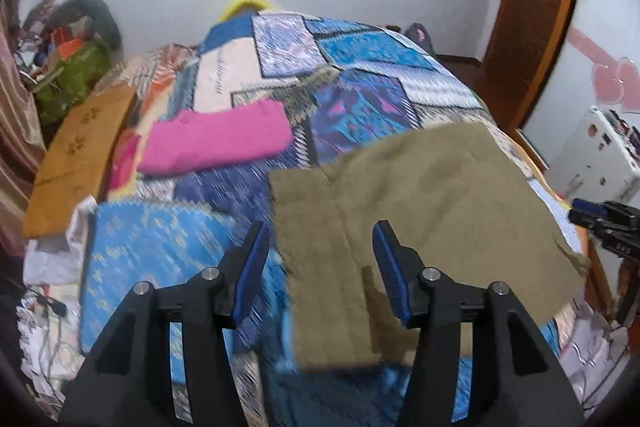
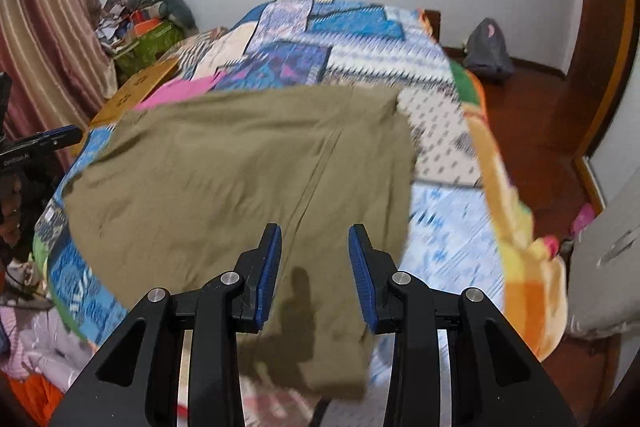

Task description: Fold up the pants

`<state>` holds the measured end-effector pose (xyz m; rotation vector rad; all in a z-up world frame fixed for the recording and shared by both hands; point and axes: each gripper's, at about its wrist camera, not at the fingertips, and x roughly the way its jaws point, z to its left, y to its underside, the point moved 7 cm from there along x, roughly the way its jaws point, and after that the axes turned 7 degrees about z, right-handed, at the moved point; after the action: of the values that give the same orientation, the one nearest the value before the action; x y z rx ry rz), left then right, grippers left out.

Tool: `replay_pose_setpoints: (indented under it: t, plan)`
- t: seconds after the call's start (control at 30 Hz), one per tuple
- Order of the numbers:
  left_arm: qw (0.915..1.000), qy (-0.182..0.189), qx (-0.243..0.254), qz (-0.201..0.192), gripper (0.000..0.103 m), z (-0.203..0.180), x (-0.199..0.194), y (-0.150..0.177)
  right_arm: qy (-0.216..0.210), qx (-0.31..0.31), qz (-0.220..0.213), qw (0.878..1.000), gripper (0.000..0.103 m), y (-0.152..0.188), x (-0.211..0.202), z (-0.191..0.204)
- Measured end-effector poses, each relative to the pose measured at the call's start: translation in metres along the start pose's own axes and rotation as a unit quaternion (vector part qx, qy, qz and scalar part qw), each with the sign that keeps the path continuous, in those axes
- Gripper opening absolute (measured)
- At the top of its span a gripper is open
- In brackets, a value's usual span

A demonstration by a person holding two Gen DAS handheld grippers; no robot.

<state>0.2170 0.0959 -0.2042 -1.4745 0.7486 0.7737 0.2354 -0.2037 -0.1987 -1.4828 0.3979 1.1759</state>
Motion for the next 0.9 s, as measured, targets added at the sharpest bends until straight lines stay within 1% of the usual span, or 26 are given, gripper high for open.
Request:
replay_pose_setpoints:
  t: [0.1,0.2,0.33,0.47,0.53,0.63,0.7,0.8,0.9]
  plan:
    - [0.9999,-0.011,-0.005,0.006,0.054,0.011,0.017,-0.018,0.008,0.001,-0.009,1.0,0.034,-0.02,0.004,-0.01]
    - [0.9997,-0.014,-0.009,0.017,0.054,0.017,0.036,-0.028,0.023,-0.007,-0.014,1.0,0.035,-0.043,0.015,-0.019]
    - [0.999,-0.006,-0.017,0.04,0.054,0.026,0.067,-0.036,0.029,-0.007,-0.011,0.999,0.037,-0.067,0.034,-0.033]
    - [0.9971,0.022,-0.032,0.065,0.054,0.032,0.095,-0.039,0.024,0.001,0.002,1.0,0.038,-0.087,0.062,-0.046]
    - [0.9963,0.034,-0.035,0.07,0.055,0.031,0.104,-0.038,0.024,0.0,0.01,1.0,0.038,-0.095,0.078,-0.049]
    - [0.9964,0.036,-0.029,0.071,0.058,0.028,0.112,-0.039,0.017,0.005,0.028,0.999,0.038,-0.105,0.107,-0.056]
    - [0.9959,0.043,-0.029,0.074,0.058,0.027,0.116,-0.037,0.015,0.007,0.041,0.999,0.038,-0.111,0.126,-0.061]
    - [0.9956,0.041,-0.022,0.082,0.058,0.025,0.123,-0.034,0.013,0.007,0.06,0.998,0.038,-0.116,0.149,-0.067]
    - [0.9954,0.043,-0.018,0.084,0.058,0.023,0.126,-0.033,-0.008,0.016,0.065,0.998,0.038,-0.12,0.161,-0.072]
